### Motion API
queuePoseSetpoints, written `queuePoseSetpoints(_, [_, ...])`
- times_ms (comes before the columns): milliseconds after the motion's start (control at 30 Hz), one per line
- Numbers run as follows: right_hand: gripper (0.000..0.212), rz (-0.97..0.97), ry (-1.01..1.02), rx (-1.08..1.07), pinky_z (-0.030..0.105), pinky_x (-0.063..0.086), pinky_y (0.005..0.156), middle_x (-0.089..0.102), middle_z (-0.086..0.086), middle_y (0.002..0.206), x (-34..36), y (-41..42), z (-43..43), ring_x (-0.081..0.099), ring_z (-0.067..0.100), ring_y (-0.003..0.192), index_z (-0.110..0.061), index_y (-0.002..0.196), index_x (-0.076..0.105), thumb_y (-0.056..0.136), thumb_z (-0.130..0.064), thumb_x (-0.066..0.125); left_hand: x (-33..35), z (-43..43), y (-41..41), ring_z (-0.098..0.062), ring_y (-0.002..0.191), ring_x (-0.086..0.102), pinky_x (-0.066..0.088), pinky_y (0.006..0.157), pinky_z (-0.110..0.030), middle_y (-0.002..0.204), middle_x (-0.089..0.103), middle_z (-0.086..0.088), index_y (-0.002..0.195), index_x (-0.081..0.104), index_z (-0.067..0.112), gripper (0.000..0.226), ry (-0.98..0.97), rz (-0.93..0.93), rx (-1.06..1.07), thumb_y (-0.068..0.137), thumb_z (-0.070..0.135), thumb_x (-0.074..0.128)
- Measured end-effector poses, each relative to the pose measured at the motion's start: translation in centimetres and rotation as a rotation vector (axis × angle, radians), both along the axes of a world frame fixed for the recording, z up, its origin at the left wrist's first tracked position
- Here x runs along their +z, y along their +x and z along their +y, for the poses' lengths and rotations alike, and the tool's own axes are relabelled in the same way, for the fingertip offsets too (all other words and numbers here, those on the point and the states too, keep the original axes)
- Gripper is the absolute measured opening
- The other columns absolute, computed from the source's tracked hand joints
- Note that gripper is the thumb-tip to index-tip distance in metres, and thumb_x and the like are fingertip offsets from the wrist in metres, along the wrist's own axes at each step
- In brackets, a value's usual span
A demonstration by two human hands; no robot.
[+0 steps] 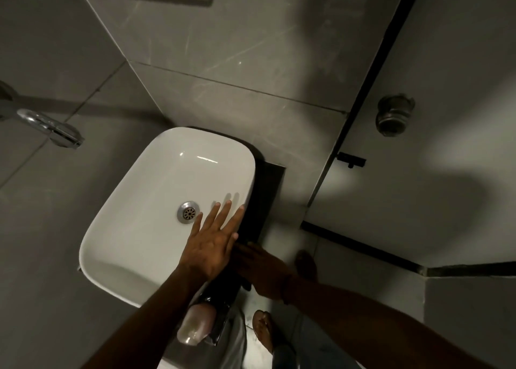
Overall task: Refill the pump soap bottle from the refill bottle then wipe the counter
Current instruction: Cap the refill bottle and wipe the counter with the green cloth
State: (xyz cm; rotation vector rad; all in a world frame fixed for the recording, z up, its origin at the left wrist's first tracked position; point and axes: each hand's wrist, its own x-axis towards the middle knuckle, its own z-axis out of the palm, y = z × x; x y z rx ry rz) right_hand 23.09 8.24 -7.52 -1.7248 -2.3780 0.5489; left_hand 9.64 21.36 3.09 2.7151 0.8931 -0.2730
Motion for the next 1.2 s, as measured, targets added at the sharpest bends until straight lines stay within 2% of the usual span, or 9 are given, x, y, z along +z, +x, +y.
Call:
queuePoseSetpoints(167, [0.074, 0.017, -0.048, -0.223, 0.056, 0.012, 0.126, 0.027, 0.009, 0.166, 1.1, -2.8, 0.7, 0.016, 0.037, 0.155, -0.016, 0.159, 0.029, 0.086, -0.012, 0.042, -0.1, -0.3, 0.0, -0.025, 0.168, -0.006, 0.002, 0.135, -0.05, 0.181, -0.005, 0.003, 0.169, -0.006, 0.039, 0.062, 0.002, -0.004, 0.021, 0.115, 0.041, 0.024])
queuePoseSetpoints(333, [0.059, -0.009, 0.076, 0.134, 0.056, 0.015, 0.125, 0.04, 0.015, 0.159, -0.5, -3.6, -1.7, 0.026, 0.039, 0.152, -0.011, 0.151, 0.043, 0.092, -0.011, 0.041, -0.2, -0.3, -0.2, -0.024, 0.168, -0.004, 0.003, 0.135, -0.05, 0.181, -0.002, 0.004, 0.169, -0.004, 0.041, 0.061, -0.011, -0.03, 0.034, 0.115, 0.042, 0.023])
queuePoseSetpoints(433, [0.066, -0.149, 0.134, 0.237, 0.051, 0.004, 0.126, 0.032, 0.012, 0.164, -0.6, 0.1, -1.9, 0.016, 0.038, 0.155, -0.013, 0.156, 0.037, 0.091, -0.008, 0.047, -0.1, -0.4, -0.2, -0.024, 0.168, -0.005, 0.003, 0.135, -0.05, 0.181, -0.003, 0.004, 0.169, -0.004, 0.041, 0.06, -0.019, -0.036, 0.039, 0.115, 0.042, 0.023])
queuePoseSetpoints(533, [0.072, -0.161, 0.013, 0.057, 0.051, 0.003, 0.127, 0.028, 0.01, 0.166, 0.2, 3.1, -0.1, 0.01, 0.038, 0.156, -0.014, 0.158, 0.031, 0.092, -0.009, 0.057, 0.0, -0.5, -0.1, -0.024, 0.168, -0.006, 0.002, 0.135, -0.05, 0.181, -0.006, 0.003, 0.17, -0.004, 0.039, 0.06, -0.025, -0.024, 0.043, 0.115, 0.043, 0.021])
queuePoseSetpoints(700, [0.069, -0.072, -0.05, -0.212, 0.055, 0.014, 0.126, 0.041, 0.012, 0.158, 1.1, 0.7, 2.1, 0.023, 0.041, 0.153, -0.012, 0.153, 0.04, 0.086, -0.006, 0.054, 0.3, -0.5, 0.0, -0.024, 0.168, -0.008, -0.001, 0.135, -0.049, 0.181, -0.008, 0.003, 0.17, -0.005, 0.038, 0.06, -0.053, -0.024, 0.051, 0.115, 0.043, 0.02])
queuePoseSetpoints(833, [0.083, -0.053, -0.013, 0.0, 0.054, 0.014, 0.126, 0.03, 0.008, 0.164, -0.3, 0.3, 0.4, 0.02, 0.036, 0.154, -0.017, 0.158, 0.028, 0.084, -0.01, 0.066, 0.3, -0.4, 0.0, -0.024, 0.167, -0.007, 0.001, 0.136, -0.05, 0.18, -0.007, 0.003, 0.169, -0.002, 0.039, 0.061, -0.07, -0.048, 0.051, 0.11, 0.048, 0.014])
queuePoseSetpoints(933, [0.074, -0.128, 0.028, 0.126, 0.054, 0.016, 0.126, 0.039, 0.01, 0.161, -0.3, 4.1, 0.8, 0.024, 0.038, 0.153, -0.014, 0.153, 0.041, 0.085, -0.009, 0.068, -0.1, -0.3, -0.3, -0.023, 0.168, -0.004, 0.006, 0.135, -0.05, 0.181, -0.001, 0.005, 0.169, 0.001, 0.04, 0.06, -0.058, -0.071, 0.056, 0.11, 0.048, 0.012])
queuePoseSetpoints(1100, [0.06, -0.122, -0.072, -0.247, 0.049, -0.001, 0.128, 0.023, 0.01, 0.168, 1.6, 8.7, 6.5, 0.005, 0.035, 0.158, -0.013, 0.159, 0.029, 0.1, -0.01, 0.04, -0.7, -0.3, -0.5, -0.022, 0.168, 0.003, 0.015, 0.134, -0.052, 0.181, 0.005, 0.006, 0.17, 0.005, 0.041, 0.061, -0.058, -0.101, 0.069, 0.11, 0.049, 0.013])
queuePoseSetpoints(1200, [0.054, -0.061, -0.121, -0.452, 0.052, 0.003, 0.127, 0.023, 0.009, 0.168, 1.8, 7.6, 8.3, 0.006, 0.034, 0.157, -0.014, 0.159, 0.027, 0.106, -0.023, 0.031, -1.0, -0.2, -0.5, -0.021, 0.168, 0.008, 0.02, 0.133, -0.054, 0.181, 0.011, 0.006, 0.17, 0.009, 0.041, 0.06, -0.069, -0.116, 0.078, 0.111, 0.047, 0.019])
